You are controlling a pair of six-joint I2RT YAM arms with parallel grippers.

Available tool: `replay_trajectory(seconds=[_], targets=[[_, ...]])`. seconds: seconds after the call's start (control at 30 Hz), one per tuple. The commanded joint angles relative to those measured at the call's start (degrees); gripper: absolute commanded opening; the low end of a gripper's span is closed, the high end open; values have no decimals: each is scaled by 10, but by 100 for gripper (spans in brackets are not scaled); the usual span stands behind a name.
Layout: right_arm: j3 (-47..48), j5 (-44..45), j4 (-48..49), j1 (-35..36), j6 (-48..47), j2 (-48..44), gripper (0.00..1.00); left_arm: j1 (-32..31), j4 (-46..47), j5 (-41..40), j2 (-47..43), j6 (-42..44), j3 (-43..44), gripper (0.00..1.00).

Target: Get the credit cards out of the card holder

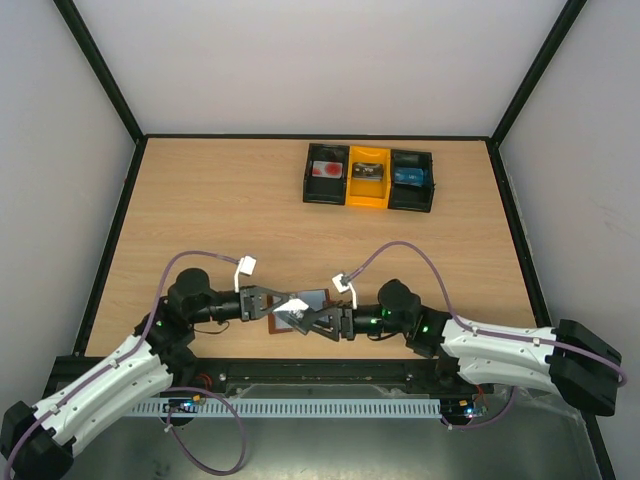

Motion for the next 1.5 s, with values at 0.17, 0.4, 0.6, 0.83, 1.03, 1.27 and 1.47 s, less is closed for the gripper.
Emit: replay_trajectory(seconds=[0.17,0.4,0.6,0.83,1.03,1.27,1.47], targets=[[-57,163,153,2,131,-12,63,2,42,-170,-65,-74,-3,3],[-70,194,239,2,170,-2,58,2,77,-246,-96,-108,-28,3],[-57,222,264,2,200,32,51,2,145,-259,-92,-153,-78,3],[-30,212,288,2,222,92,45,2,179,-259,-87,-172,-94,3],[-25,216,304,3,237,130,41,1,185,-261,-87,-177,-98,3],[-14,197,348,3,251,169,22,1,187,-264,-89,-178,-102,3],[-15,198,376,4,254,185,11,2,186,-263,-92,-178,-106,3]])
